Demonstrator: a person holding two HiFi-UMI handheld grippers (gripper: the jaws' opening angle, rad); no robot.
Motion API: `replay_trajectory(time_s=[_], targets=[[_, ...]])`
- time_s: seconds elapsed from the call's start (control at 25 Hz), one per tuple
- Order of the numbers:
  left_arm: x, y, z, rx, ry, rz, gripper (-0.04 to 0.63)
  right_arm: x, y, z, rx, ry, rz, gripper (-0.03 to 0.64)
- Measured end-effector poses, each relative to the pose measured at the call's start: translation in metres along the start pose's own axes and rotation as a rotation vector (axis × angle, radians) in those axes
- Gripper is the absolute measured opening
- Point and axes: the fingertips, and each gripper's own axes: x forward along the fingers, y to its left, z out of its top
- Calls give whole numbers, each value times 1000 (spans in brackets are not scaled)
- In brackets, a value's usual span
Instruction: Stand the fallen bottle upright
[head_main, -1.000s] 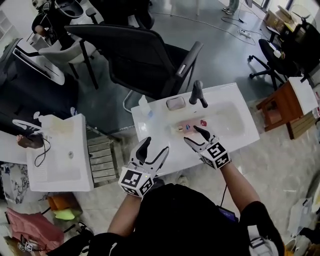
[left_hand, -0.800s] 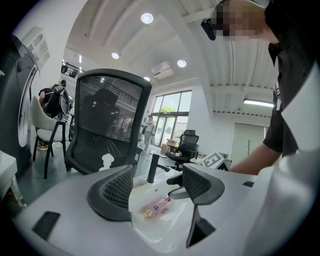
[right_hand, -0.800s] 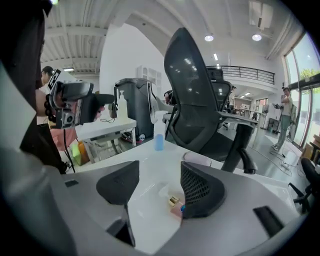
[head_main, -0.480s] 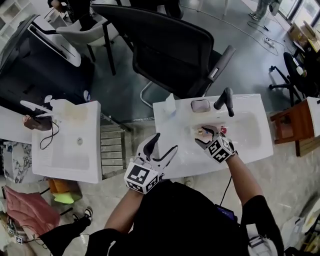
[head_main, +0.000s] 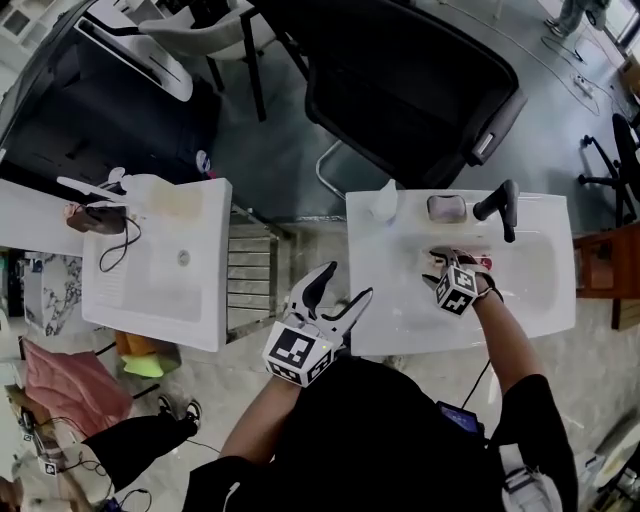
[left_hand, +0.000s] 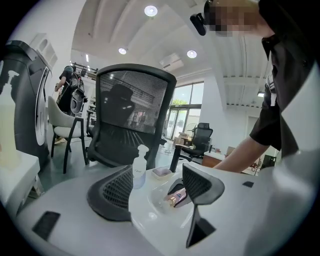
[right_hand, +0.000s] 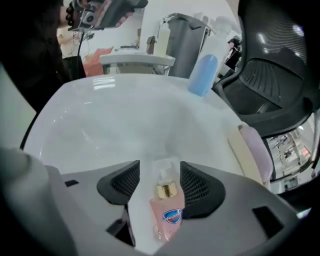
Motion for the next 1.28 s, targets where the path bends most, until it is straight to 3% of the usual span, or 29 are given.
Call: replay_trajectory(time_s=[0.44,0.76,0.92,1.08,1.28], targets=[[-16,30,-10,-37,17,120,324,45,0,-17,-168,159,90,264],[-23,37,-17,-50,15,172,324,59,4,-27,-180,242,188,251],[-28,36,-18,-55,14,190,324,57,11,-26,-194,235,229,189],[-30,32,-19,-54,11,197,324,56,16,-25,-199,202,187,186],[-30,26,-18,-53,9,192,324,42,34,-2,-108,48,135,186]])
